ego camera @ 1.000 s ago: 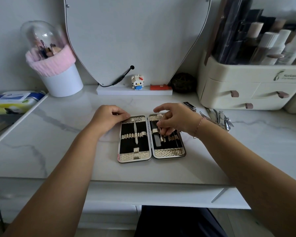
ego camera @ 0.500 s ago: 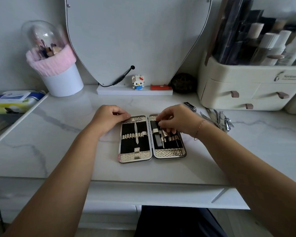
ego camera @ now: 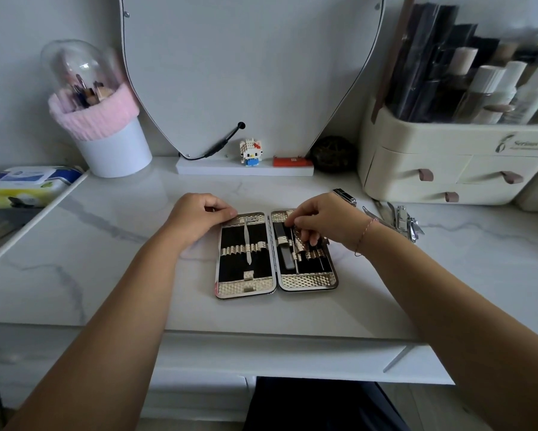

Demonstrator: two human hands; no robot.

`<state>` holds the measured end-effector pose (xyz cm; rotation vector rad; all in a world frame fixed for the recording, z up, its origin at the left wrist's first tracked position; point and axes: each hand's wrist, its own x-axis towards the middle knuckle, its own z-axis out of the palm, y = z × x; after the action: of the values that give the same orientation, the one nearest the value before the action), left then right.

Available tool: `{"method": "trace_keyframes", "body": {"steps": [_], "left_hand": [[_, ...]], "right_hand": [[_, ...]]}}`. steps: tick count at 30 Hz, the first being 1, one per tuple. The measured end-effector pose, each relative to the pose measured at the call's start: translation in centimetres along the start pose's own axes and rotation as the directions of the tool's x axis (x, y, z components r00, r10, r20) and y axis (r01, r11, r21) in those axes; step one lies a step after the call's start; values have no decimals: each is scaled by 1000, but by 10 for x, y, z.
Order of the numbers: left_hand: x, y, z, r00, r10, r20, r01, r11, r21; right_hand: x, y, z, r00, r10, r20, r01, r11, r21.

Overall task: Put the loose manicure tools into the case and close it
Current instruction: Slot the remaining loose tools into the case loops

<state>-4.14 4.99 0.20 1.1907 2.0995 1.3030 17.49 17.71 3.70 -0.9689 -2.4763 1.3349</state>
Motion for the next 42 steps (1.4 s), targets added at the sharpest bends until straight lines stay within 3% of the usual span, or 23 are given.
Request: {"method": "trace_keyframes", "body": {"steps": [4,7,10,12,16,24,30,34,36,39,42], "left_hand": [[1,-1,1,1000,-9,-7,9,1000,6],[1,0,2,1000,-12,-4,12,1000,-6],[1,0,3,1000,7,-6,-7,1000,-5],[1,-1,3,1000,13,-1,-13,1000,-2],[1,-2,2,1000,3,3,-3,1000,-5],[-1,0,3,1000,2,-10,-2,1000,-8],[-1,-2,1,1000,9,-7,-9,1000,17],[0,3,7,992,116,-52,-109,987,120],[0,19,15,972,229,-58,-216,961,175],[-3,48,31,937,336,98,-350,910,224],[-4,70,52,910,294,292,-389,851,353]], "right_hand": [[-3,2,-2,999,-42,-18,42,998,37],[-10,11,-23,977,-107,-185,123,990,75],[-19,32,-62,905,-120,-408,98,992,-75],[-26,49,-80,876,-102,-471,18,984,-179],[-35,70,-84,885,-81,-459,-75,948,-311],[-30,69,-72,910,42,-413,-200,916,-348],[-30,60,-73,905,-32,-425,-169,889,-425],[-31,43,-72,900,-112,-420,-14,958,-287],[-26,33,-65,924,-80,-375,35,992,-125],[-11,23,-49,960,11,-281,31,989,145],[-3,13,-37,970,50,-238,2,977,215]]}}
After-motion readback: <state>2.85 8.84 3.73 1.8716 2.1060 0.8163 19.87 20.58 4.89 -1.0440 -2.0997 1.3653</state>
